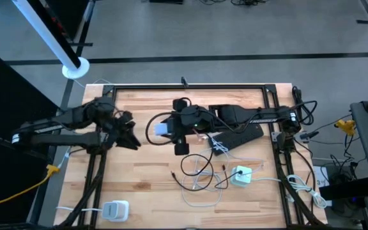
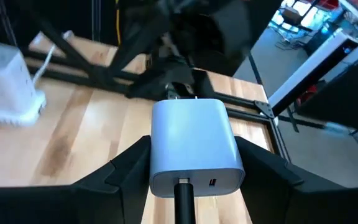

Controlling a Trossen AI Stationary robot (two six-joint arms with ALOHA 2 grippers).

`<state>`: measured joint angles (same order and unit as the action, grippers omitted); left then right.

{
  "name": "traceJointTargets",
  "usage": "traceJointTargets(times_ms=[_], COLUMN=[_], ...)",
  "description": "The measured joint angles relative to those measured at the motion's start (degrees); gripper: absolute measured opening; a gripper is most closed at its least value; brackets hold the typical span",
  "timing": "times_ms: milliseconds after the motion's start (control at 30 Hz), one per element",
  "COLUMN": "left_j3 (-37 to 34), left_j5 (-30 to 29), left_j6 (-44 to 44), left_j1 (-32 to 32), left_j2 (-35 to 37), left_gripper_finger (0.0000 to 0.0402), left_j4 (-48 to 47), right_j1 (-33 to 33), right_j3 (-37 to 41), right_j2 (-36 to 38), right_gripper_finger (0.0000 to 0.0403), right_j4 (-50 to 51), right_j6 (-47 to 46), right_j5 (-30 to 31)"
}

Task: Plug in charger cables
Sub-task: Insert the purple charger adapter into the left white outlet extension

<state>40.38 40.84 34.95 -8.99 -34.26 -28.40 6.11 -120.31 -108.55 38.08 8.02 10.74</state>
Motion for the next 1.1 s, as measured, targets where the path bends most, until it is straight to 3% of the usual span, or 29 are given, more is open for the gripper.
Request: traceJointTargets(times_ms=[133,333,500,700,900,1100], left_j3=[0.0,0.0,2.4,15.8,31.4,43.1], left_j5=[-8.4,-23.8,-35.1,-48.0,-48.4,-40.1], left_j6=[0.0,-0.4,3.0,5.3,8.9,13.1], left_j1=[10.4,30.7,45.5,56.3,60.3,63.4], left_j2=[2.8,1.3,-6.1,-21.0,-36.9,-50.1], left_gripper_finger=[0.0084,0.0068,0.0068,0.0068,0.0072,0.012], left_j4=[-0.7,-1.1,-2.6,-17.5,-28.8,-34.6], right_j1=[0.6,2.8,6.4,10.5,14.7,19.8], right_j3=[-0.2,0.6,2.4,4.3,7.0,11.0], right_j2=[0.0,-0.1,-0.2,-0.2,-0.3,-0.3], right_gripper_finger=[0.0191,0.0191,0.0191,0.0191,0.0191,0.0191], right_j4=[1.1,3.2,3.4,3.3,3.2,3.1], right_j6=[-12.3,-29.3,-35.4,-36.7,-37.0,-39.9], right_j5=[-0.9,-11.5,-14.6,-14.8,-14.7,-12.7])
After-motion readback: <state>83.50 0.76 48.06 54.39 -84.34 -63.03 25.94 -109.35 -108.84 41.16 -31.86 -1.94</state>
